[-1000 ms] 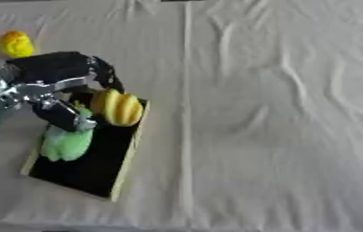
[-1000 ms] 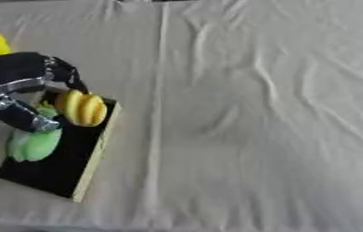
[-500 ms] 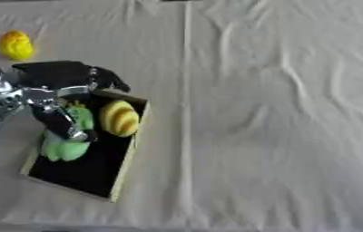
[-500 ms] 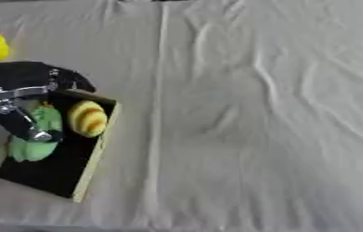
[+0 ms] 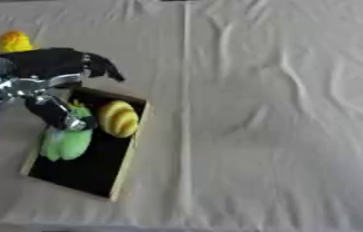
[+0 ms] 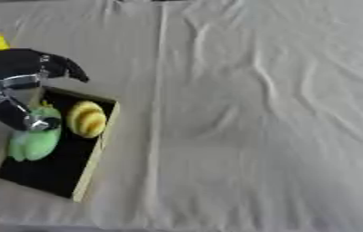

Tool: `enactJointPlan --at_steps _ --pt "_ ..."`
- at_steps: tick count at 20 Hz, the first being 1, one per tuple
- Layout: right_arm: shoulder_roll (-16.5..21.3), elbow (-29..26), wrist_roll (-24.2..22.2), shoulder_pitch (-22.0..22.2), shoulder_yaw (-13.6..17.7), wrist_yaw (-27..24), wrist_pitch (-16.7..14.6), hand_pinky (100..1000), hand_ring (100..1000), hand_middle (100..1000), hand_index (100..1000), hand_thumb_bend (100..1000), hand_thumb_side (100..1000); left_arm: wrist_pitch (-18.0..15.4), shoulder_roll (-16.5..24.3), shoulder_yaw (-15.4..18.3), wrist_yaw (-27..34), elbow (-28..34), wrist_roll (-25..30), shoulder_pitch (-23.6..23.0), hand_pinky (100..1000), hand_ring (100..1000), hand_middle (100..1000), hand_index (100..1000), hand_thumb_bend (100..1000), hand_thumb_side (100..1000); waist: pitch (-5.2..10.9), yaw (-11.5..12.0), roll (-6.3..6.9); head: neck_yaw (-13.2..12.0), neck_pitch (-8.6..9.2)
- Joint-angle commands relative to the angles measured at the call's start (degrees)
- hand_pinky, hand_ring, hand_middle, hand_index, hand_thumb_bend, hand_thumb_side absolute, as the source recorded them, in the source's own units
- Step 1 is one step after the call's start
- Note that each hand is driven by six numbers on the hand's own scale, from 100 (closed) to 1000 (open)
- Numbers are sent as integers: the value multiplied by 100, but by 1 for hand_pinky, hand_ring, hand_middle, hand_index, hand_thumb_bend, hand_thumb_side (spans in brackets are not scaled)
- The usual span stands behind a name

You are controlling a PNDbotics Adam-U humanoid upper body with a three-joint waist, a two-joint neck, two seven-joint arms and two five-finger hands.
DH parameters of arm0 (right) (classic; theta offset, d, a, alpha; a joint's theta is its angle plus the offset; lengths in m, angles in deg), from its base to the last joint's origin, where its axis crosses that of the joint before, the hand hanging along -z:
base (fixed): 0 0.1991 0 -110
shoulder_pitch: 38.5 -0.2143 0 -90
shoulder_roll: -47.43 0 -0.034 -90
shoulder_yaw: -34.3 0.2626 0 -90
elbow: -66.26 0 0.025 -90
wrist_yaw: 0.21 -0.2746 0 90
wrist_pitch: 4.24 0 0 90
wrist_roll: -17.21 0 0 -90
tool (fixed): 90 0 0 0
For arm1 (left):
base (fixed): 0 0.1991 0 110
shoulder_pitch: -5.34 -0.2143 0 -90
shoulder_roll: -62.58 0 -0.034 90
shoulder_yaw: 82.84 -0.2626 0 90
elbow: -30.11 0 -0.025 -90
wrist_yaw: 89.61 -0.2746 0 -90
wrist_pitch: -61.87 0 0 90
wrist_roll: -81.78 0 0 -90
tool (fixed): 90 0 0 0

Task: Pick up objects on the table and place them in the box.

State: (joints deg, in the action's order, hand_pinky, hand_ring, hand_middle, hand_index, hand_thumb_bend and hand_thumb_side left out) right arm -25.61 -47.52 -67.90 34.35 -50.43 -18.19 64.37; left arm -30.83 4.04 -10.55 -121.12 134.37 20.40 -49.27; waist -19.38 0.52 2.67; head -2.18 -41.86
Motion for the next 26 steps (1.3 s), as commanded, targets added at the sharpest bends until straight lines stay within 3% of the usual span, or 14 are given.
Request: enactJointPlan --at_steps 1,6,13,19,26 --pt "139 -82 58 -36 90 21 -13 987 839 659 844 100 525 257 338 570 -63 -19 -347 50 903 873 837 898 413 100 141 18 -16 42 -12" --pt "229 -82 133 -57 110 36 -103 984 838 663 845 100 525 632 246 1088 -245 -1433 -750 559 908 888 858 902 404 100 150 28 -34 38 3" --pt "250 -82 159 -67 112 39 -144 985 838 662 844 100 525 431 -240 1290 -589 -3568 -838 1500 913 886 839 908 454 100 85 13 -72 -18 98" --pt "274 -82 174 -118 126 32 -183 985 838 662 844 100 525 301 -598 1521 -1004 -4729 -867 2038 910 880 820 905 504 114 16 -24 -85 -75 210" --pt "281 -82 150 -188 100 14 -175 987 837 659 843 100 525 356 -929 1783 -1419 -5688 -1039 2488 914 887 836 919 500 128 -79 -98 -59 -158 312"
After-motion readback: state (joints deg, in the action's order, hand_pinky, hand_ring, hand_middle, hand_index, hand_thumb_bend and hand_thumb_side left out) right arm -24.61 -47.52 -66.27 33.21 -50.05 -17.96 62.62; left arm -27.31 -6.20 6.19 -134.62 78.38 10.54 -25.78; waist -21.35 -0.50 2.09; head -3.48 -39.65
